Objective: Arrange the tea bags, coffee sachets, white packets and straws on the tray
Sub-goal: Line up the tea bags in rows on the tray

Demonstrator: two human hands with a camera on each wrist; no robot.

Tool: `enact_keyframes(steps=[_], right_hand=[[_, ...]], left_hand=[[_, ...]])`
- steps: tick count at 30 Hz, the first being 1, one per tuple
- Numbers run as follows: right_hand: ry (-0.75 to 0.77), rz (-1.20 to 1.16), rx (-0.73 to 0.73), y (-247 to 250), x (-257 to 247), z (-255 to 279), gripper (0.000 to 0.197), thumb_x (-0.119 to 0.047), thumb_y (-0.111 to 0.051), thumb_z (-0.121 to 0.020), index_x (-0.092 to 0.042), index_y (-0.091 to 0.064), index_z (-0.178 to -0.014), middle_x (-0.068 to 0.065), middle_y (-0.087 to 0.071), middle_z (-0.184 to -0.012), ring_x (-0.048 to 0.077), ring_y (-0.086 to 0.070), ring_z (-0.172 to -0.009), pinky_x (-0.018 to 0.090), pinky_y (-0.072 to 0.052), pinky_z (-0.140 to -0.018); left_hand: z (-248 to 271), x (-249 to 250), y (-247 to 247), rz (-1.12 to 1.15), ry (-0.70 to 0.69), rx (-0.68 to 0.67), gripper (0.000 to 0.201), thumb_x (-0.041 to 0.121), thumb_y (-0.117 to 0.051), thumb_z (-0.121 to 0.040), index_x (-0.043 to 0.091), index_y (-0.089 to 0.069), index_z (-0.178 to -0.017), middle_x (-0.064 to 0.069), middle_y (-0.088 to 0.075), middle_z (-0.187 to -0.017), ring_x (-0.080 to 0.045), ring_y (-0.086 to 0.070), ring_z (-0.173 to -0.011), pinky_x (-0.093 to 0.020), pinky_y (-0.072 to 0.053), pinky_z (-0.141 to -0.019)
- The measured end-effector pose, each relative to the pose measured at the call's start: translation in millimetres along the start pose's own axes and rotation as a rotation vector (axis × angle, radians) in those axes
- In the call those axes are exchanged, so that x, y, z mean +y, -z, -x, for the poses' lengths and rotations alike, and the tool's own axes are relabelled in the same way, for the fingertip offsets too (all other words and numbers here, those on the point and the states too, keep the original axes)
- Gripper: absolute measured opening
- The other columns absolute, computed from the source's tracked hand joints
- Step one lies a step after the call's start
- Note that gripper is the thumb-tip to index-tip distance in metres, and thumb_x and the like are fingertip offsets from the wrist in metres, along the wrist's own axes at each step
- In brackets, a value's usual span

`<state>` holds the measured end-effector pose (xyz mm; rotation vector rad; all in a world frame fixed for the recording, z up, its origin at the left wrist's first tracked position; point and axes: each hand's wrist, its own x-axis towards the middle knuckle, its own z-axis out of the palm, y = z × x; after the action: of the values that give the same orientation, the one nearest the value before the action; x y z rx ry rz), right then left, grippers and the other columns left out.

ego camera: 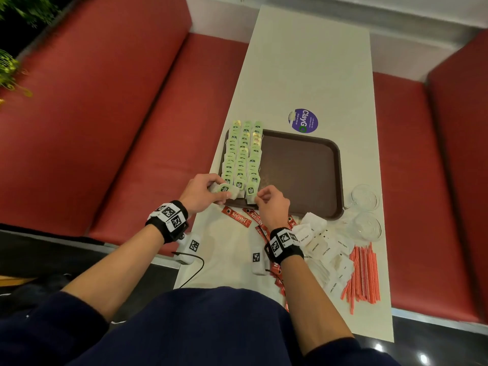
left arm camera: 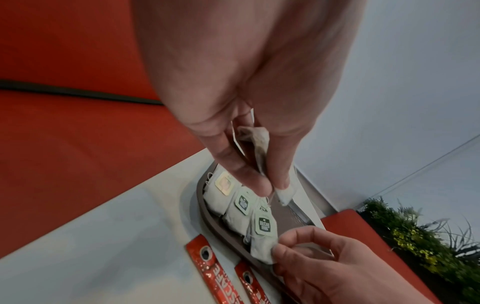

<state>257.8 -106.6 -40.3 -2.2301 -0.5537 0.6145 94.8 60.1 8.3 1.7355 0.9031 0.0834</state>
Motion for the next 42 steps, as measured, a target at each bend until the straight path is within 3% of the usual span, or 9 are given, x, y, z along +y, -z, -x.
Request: enact_keyframes(steps=[4, 8, 15, 18, 22, 27, 32, 37, 42], right_hand=[[0.034, 0.137, -0.012, -0.9, -1.6, -0.4, 0.008, -0.012, -0.072, -0.1, -0.019, -0.069, -0.097, -0.002, -0.071, -0.088, 0.01, -0.067, -0.08, 0.022, -0.057, -0.075], [0.077, 0.286, -0.017, 1.0, -4.0, 2.7, 0.005, -0.015, -0.068, -0.098, -0.019, -0.072, -0.098, -0.001, -0.068, -0.094, 0.022, -0.067, -0.092, 0.04, -0.06, -0.085], [0.091, -0.35, -0.239, 25.4, -41.0, 15.5, 0.018, -0.04, -0.07, -0.102, -0.036, -0.072, -0.12, -0.01, -0.074, -0.11, 0.008, -0.072, -0.091, 0.031, -0.062, -0.087], [0.212, -0.262, -0.204, 26.6, -46.8, 10.4, 0.013, -0.039, -0.076, -0.1, -0.034, -0.073, -0.112, -0.015, -0.075, -0.106, 0.003, -0.07, -0.096, 0.017, -0.056, -0.08], [0.214, -0.063, -0.219, 19.7, -37.8, -4.8, 0.01, -0.028, -0.083, -0.095, -0.031, -0.074, -0.094, -0.015, -0.077, -0.092, 0.001, -0.071, -0.088, 0.016, -0.053, -0.079], [0.077, -0.055, -0.062, 9.9, -26.4, -7.9, 0.009, -0.022, -0.078, -0.098, -0.025, -0.07, -0.1, -0.01, -0.074, -0.09, 0.003, -0.07, -0.087, 0.013, -0.052, -0.079], [0.069, -0.041, 0.024, -12.0, -29.0, 1.4, 0.011, -0.015, -0.077, -0.098, -0.018, -0.066, -0.097, -0.005, -0.072, -0.084, 0.003, -0.067, -0.078, 0.007, -0.045, -0.069], [0.143, 0.096, 0.041, -33.2, -30.4, 9.2, 0.015, -0.017, -0.075, -0.099, -0.02, -0.061, -0.095, -0.005, -0.069, -0.081, 0.014, -0.068, -0.073, 0.028, -0.057, -0.067], [0.228, 0.313, 0.071, -37.8, -30.5, 12.6, 0.022, -0.023, -0.071, -0.101, -0.021, -0.051, -0.094, -0.004, -0.061, -0.082, 0.024, -0.057, -0.084, 0.037, -0.05, -0.067]], left_hand=[[-5.6, 1.1, -2.3, 0.116, 0.023, 0.01, 0.03, 0.024, -0.095, -0.081, 0.017, -0.076, -0.103, -0.01, -0.082, -0.095, -0.038, -0.079, -0.082, -0.055, -0.065, -0.091], [-7.8, 5.2, -5.6, 0.171, 0.017, -0.004, 0.028, 0.02, -0.094, -0.083, 0.013, -0.076, -0.103, -0.014, -0.081, -0.098, -0.03, -0.076, -0.074, -0.055, -0.066, -0.088], [-8.5, 15.6, -11.2, 0.214, 0.008, -0.022, 0.032, 0.022, -0.093, -0.082, 0.011, -0.076, -0.106, -0.012, -0.081, -0.098, -0.03, -0.078, -0.077, -0.047, -0.066, -0.083], [-13.2, 17.6, -10.5, 0.086, -0.009, -0.074, 0.038, 0.027, -0.097, -0.078, 0.017, -0.074, -0.106, -0.015, -0.08, -0.09, -0.027, -0.08, -0.075, -0.043, -0.066, -0.078], [-17.9, 17.8, -4.3, -0.086, -0.055, -0.094, 0.035, 0.027, -0.095, -0.082, 0.023, -0.068, -0.105, -0.004, -0.081, -0.083, -0.02, -0.081, -0.077, -0.037, -0.064, -0.079], [-20.0, 11.1, 4.2, 0.04, 0.001, -0.036, 0.021, 0.008, -0.073, -0.101, 0.018, -0.057, -0.11, -0.013, -0.081, -0.098, -0.027, -0.082, -0.082, -0.052, -0.065, -0.09], [-14.3, 9.4, 10.1, 0.052, 0.005, 0.001, 0.026, 0.009, -0.077, -0.098, 0.017, -0.058, -0.113, -0.016, -0.066, -0.1, -0.011, -0.079, -0.07, -0.034, -0.064, -0.075], [-15.3, 2.5, 11.6, 0.115, 0.029, 0.012, 0.03, 0.016, -0.084, -0.093, 0.024, -0.061, -0.111, -0.026, -0.065, -0.11, -0.034, -0.082, -0.085, -0.064, -0.062, -0.09], [-13.2, 8.1, 10.0, 0.152, -0.005, 0.007, 0.033, 0.012, -0.085, -0.092, 0.024, -0.059, -0.107, -0.033, -0.069, -0.106, -0.035, -0.08, -0.076, -0.049, -0.066, -0.075]])
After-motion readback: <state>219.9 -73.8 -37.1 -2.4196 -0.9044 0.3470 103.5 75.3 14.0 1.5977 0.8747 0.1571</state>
